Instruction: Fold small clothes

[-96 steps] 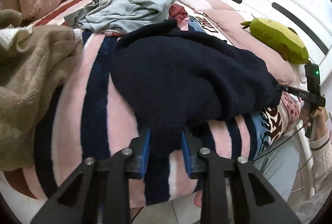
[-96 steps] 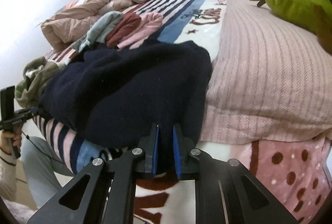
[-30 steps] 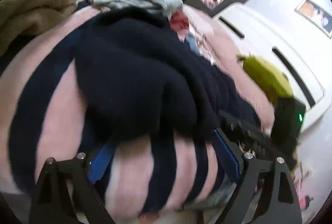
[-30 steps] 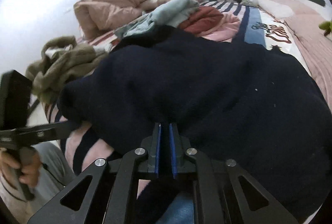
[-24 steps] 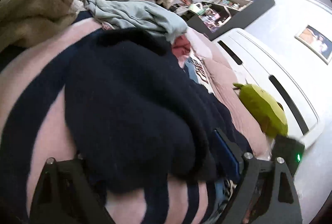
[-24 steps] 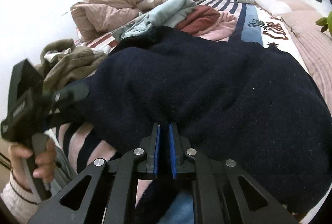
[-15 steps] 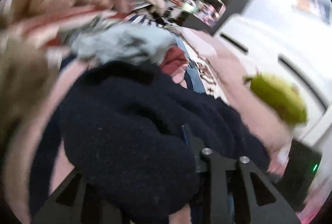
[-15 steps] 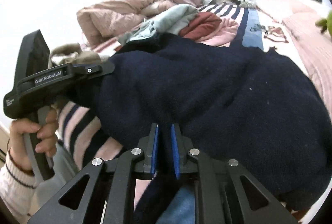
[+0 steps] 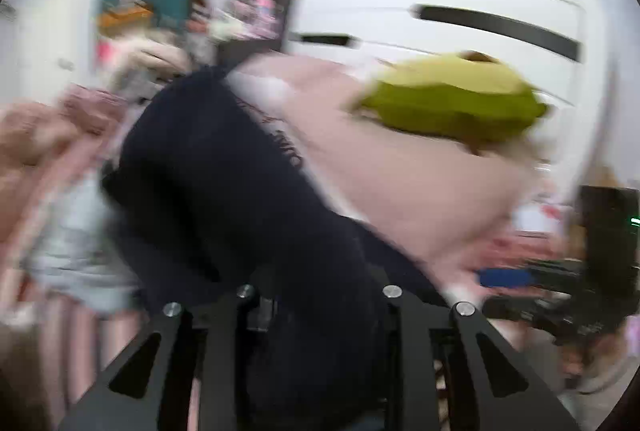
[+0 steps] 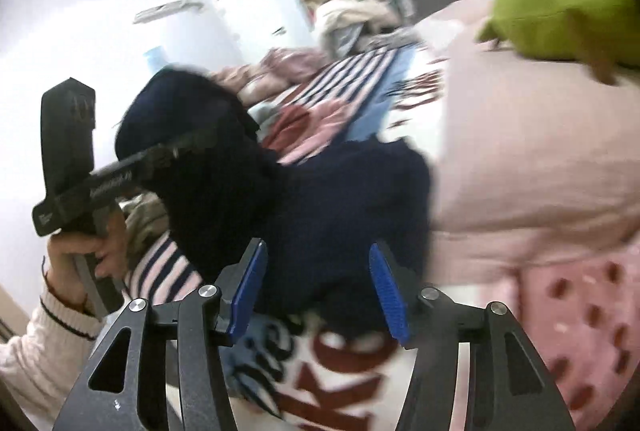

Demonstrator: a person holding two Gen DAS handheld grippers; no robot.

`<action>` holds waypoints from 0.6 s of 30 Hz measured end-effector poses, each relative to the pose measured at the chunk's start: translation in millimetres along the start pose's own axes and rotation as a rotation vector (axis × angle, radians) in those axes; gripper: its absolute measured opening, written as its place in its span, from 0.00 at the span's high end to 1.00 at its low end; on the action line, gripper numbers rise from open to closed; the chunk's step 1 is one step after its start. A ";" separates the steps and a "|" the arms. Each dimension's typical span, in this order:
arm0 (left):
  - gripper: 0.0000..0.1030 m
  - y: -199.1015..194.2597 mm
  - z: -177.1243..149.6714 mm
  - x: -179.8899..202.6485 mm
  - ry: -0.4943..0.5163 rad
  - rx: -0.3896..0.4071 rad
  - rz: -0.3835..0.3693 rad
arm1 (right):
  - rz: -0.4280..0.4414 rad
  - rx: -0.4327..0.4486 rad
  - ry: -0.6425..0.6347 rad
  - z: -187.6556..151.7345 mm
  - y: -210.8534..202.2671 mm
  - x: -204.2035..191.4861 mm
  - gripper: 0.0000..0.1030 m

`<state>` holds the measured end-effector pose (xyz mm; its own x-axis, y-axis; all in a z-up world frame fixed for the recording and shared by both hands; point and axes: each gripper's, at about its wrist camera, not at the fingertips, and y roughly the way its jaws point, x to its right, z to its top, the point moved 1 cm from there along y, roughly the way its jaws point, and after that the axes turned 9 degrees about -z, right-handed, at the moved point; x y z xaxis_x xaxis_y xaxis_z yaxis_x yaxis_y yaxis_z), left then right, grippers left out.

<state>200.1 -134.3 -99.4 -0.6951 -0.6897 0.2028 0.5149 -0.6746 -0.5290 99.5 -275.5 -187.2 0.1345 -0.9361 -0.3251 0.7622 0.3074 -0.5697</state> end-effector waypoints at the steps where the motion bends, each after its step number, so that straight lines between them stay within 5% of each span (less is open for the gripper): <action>1: 0.76 14.9 -5.2 2.5 -0.028 -0.021 -0.084 | -0.004 0.006 0.025 -0.8 -3.7 7.3 0.51; 4: 0.75 58.1 -27.1 5.9 -0.076 -0.144 -0.223 | 0.005 0.012 0.082 0.0 -8.2 23.4 0.51; 6: 0.74 69.0 -37.4 13.8 -0.015 -0.176 -0.196 | -0.017 0.008 0.091 1.0 -9.0 27.9 0.51; 8: 0.62 64.0 -38.7 24.7 0.057 -0.185 -0.172 | -0.031 0.006 0.078 0.7 -11.6 28.7 0.51; 10: 0.33 48.9 -35.0 30.2 0.055 -0.171 -0.228 | -0.031 0.012 0.072 0.5 -16.3 28.2 0.51; 11: 0.29 37.4 -33.0 32.0 0.049 -0.151 -0.266 | -0.029 0.018 0.077 2.9 -17.7 29.5 0.50; 13: 0.24 9.3 -34.2 30.4 0.024 -0.104 -0.301 | -0.020 0.040 0.085 8.5 -21.0 27.6 0.41; 17: 0.21 -35.8 -47.1 16.5 -0.063 -0.044 -0.278 | -0.002 0.041 0.020 25.3 -14.2 6.2 0.37; 18: 0.19 -51.5 -52.1 5.8 -0.089 -0.034 -0.243 | 0.001 0.029 -0.002 29.4 -9.4 -1.5 0.29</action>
<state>143.4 -89.9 -113.9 -0.7485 -0.5300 0.3986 0.3202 -0.8152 -0.4827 110.7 -282.0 -159.2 0.1369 -0.9361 -0.3241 0.7801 0.3035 -0.5471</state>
